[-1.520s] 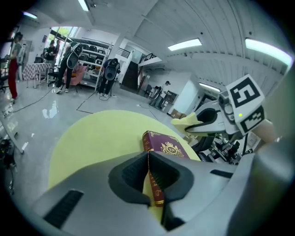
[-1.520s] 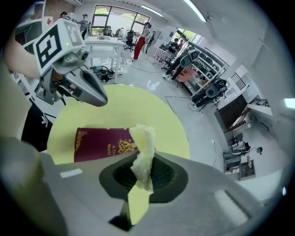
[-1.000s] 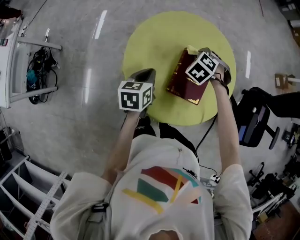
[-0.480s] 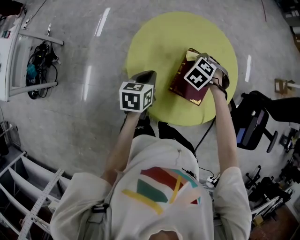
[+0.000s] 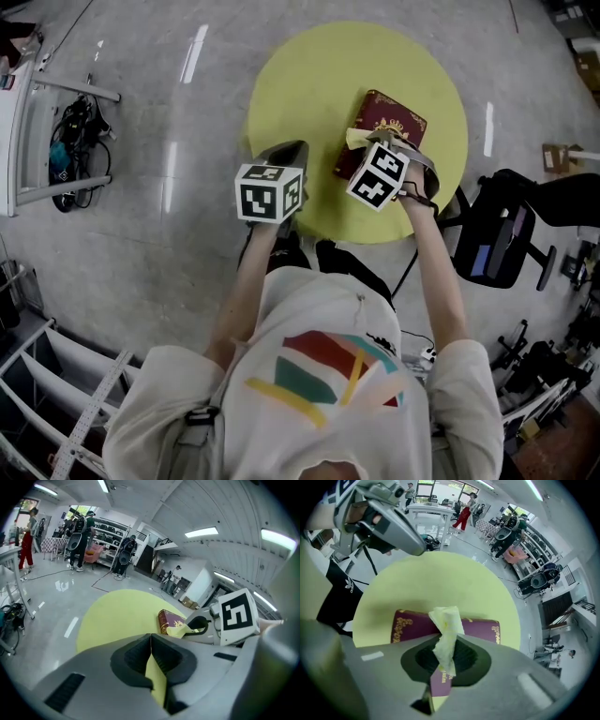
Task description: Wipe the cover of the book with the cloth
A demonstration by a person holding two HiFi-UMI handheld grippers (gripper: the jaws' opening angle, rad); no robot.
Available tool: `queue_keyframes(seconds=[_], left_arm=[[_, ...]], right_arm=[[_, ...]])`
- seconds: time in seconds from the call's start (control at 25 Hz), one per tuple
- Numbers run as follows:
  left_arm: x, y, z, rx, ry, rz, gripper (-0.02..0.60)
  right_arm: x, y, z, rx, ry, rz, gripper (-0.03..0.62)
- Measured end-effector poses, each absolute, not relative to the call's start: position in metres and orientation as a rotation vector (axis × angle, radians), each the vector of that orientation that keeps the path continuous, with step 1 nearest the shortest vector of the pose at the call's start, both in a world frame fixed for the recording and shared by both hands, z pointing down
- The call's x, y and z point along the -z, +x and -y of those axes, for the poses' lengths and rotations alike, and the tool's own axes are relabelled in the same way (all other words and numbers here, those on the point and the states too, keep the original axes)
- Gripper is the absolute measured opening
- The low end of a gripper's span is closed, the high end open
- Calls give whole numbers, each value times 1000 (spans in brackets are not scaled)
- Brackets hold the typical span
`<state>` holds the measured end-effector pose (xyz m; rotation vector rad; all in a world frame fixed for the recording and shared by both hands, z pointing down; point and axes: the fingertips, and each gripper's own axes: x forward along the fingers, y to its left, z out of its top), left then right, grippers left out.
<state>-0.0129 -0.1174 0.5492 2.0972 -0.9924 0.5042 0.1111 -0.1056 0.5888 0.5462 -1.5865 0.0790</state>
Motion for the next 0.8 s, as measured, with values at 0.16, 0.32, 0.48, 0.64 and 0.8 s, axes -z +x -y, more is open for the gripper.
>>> queue_keyframes(seconds=[0.16, 0.32, 0.48, 0.64, 0.8], left_arm=[[-548, -9, 115, -499, 2107, 985, 17], [-545, -7, 112, -493, 2113, 981, 17], [-544, -10, 108, -488, 2112, 989, 17], [-544, -14, 107, -477, 2104, 1004, 17], [-541, -17, 108, -463, 2102, 1019, 17]], right_arm=[[-591, 97, 76, -69, 500, 1601, 29], [-591, 87, 52, -77, 476, 1613, 29], [-591, 82, 33, -87, 465, 1618, 29], [-595, 80, 16, -91, 441, 1617, 29], [-598, 82, 10, -81, 434, 1609, 29]])
